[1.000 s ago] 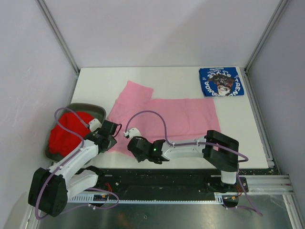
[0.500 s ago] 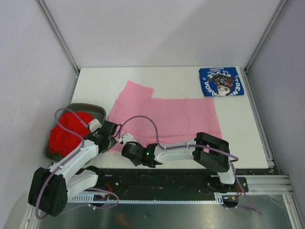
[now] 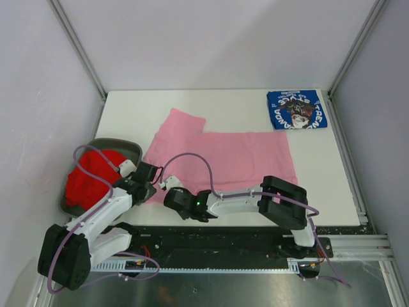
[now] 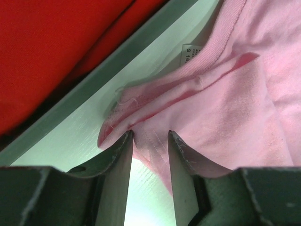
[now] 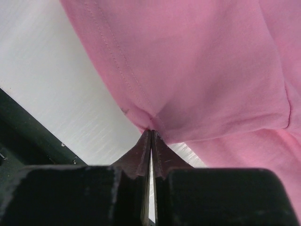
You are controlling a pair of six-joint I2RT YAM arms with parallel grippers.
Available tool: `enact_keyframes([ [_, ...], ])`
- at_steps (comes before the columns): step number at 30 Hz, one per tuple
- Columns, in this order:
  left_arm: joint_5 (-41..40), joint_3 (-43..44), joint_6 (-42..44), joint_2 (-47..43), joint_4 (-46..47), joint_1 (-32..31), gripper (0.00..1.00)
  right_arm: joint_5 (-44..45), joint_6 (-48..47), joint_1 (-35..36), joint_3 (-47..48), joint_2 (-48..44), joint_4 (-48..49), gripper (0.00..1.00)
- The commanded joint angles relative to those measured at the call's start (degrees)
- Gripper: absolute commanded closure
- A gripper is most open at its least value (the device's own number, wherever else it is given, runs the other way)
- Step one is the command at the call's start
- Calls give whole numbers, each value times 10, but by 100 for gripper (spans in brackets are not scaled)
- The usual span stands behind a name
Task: Fold and stack the t-shirts
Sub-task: Fold the flattened tshirt in 1/3 of the way
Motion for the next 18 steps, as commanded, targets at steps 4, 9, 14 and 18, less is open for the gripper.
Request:
enact_keyframes([
  [4, -12, -3, -9, 2, 18, -2, 67, -4, 4, -22, 28, -27, -10, 100],
  [9, -10, 5, -2, -5, 21, -3, 81, -6, 6, -27, 28, -35, -12, 100],
  [14, -4, 14, 8, -17, 20, -3, 91, -13, 8, -32, 28, -47, -12, 100],
  [18, 0, 21, 16, -25, 19, -3, 93, -24, 11, -38, 28, -56, -14, 100],
])
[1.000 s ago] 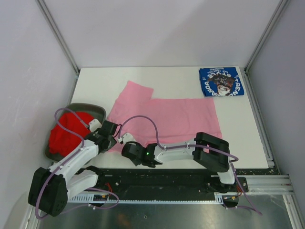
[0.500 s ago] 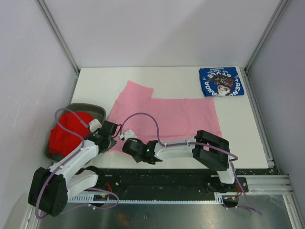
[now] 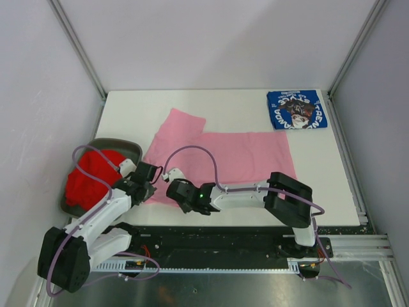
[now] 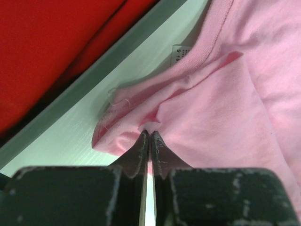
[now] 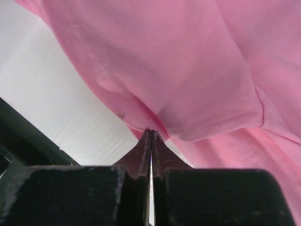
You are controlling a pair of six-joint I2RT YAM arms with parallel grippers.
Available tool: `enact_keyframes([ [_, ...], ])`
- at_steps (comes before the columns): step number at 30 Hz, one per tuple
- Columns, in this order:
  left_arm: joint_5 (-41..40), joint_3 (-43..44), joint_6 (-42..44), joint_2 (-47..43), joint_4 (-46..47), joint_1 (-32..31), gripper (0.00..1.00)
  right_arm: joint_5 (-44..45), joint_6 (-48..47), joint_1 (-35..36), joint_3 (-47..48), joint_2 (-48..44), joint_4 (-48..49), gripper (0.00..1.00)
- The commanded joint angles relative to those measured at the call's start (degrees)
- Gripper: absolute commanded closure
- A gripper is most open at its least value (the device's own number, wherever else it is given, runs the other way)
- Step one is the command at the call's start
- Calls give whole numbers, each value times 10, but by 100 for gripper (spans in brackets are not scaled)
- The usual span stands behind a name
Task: Fold and stack the t-shirts
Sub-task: Fold the flattened tshirt in 1/3 of the way
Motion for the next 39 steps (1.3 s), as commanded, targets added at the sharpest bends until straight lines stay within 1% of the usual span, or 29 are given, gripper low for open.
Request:
enact_keyframes([
  [1, -6, 22, 12, -19, 10, -2, 93, -8, 11, -7, 22, -40, -1, 100],
  [8, 5, 35, 20, -29, 10, -2, 95, -10, 14, -11, 22, -52, -1, 100],
  [11, 6, 44, 22, -33, 11, -2, 97, -10, 17, -17, 22, -59, -1, 100],
  [13, 4, 53, 25, -32, 11, -2, 99, -10, 16, -23, 21, -65, -2, 100],
  [17, -5, 81, 35, -18, 13, -3, 100, -8, 8, -40, 24, -73, 1, 100],
  [22, -19, 121, 55, 27, 37, -2, 100, -14, -14, -74, 42, -66, 7, 100],
  [28, -13, 155, 83, 108, 108, 0, 100, -15, -50, -113, 99, -25, 1, 100],
  [34, 2, 196, 97, 193, 154, 11, 100, -3, -81, -135, 182, 34, -29, 100],
  [39, 15, 219, 104, 236, 172, 25, 100, 7, -88, -148, 202, 60, -41, 100],
])
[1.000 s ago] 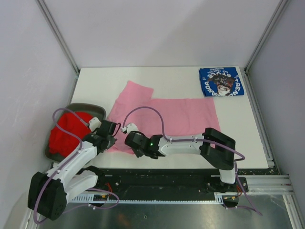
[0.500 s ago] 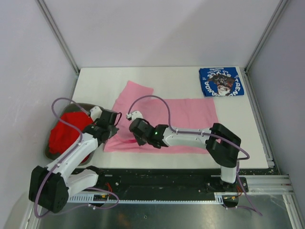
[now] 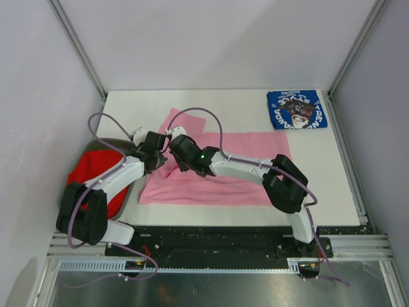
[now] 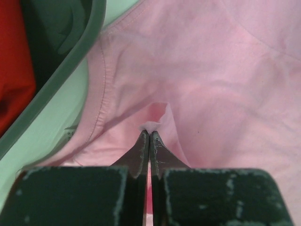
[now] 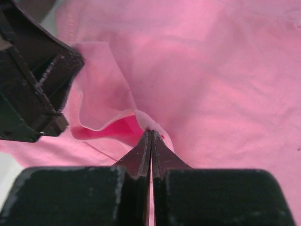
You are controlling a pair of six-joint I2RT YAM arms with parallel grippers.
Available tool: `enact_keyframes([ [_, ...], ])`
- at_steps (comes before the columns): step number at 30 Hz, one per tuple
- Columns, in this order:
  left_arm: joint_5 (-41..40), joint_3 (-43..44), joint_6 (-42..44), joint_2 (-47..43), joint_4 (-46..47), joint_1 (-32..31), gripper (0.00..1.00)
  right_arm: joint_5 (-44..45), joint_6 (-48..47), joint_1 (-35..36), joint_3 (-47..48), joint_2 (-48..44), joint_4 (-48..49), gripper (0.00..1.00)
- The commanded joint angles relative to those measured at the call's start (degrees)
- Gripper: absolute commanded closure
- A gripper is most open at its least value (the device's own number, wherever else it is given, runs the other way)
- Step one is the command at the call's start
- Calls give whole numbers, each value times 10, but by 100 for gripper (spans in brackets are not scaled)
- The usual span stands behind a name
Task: Fold and stack the t-shirts
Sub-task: Fold the flattened tshirt in 1/3 of the way
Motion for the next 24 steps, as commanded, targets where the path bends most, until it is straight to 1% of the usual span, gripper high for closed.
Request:
enact_keyframes([
  [1, 3, 37, 20, 25, 42, 13, 100, 18, -20, -11, 25, 17, -21, 100],
  [13, 21, 77, 25, 97, 57, 16, 99, 20, 14, -42, -21, 7, -12, 100],
  [18, 22, 89, 24, 111, 57, 17, 96, 10, 27, -56, -35, 2, -8, 100],
  [19, 22, 91, 24, 112, 57, 18, 94, 9, 28, -58, -36, 1, -8, 98],
  [21, 23, 95, 27, 115, 58, 19, 89, 8, 32, -61, -38, 0, -10, 92],
  [24, 25, 102, 38, 112, 62, 22, 68, 8, 39, -69, -46, -7, -11, 86],
])
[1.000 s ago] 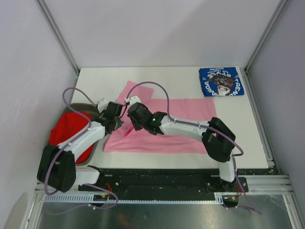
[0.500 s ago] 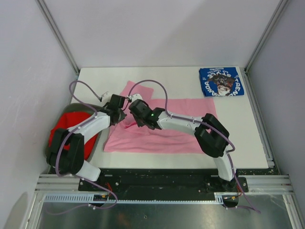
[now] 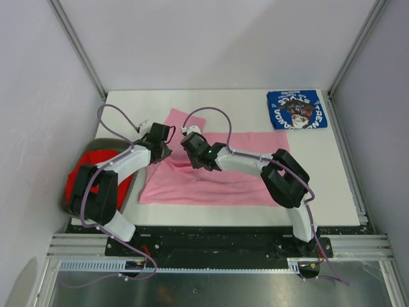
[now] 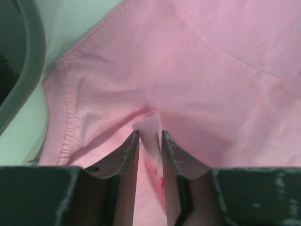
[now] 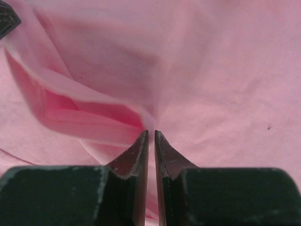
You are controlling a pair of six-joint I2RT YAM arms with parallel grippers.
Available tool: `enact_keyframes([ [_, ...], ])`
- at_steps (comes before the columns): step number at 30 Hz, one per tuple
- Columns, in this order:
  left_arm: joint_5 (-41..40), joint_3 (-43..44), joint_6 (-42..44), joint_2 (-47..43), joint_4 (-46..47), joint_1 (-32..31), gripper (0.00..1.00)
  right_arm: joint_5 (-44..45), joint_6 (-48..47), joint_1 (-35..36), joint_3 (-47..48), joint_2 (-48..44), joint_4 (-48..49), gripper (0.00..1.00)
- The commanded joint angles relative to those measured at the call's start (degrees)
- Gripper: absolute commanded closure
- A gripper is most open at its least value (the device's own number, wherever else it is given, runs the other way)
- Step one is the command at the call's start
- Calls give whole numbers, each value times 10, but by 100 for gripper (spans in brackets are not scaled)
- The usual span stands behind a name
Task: Fold and stack the t-shirts
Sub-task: Fold the flattened tshirt in 1/3 of the way
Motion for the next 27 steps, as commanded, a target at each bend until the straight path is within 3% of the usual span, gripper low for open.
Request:
enact_keyframes([
  [1, -2, 30, 23, -5, 25, 8, 63, 2, 19, -13, -11, -29, 7, 84],
  [5, 11, 36, 36, -11, 36, 13, 43, -8, 30, -32, -23, -46, 5, 71],
  [8, 20, 45, 43, -10, 40, 18, 39, -12, 33, -41, -25, -58, 3, 65],
  [18, 64, 95, 59, 31, 48, 39, 45, -64, 22, -49, -43, -106, 15, 62],
  [27, 81, 88, 52, 34, 52, 52, 47, -70, -26, -8, 0, -42, 17, 57],
])
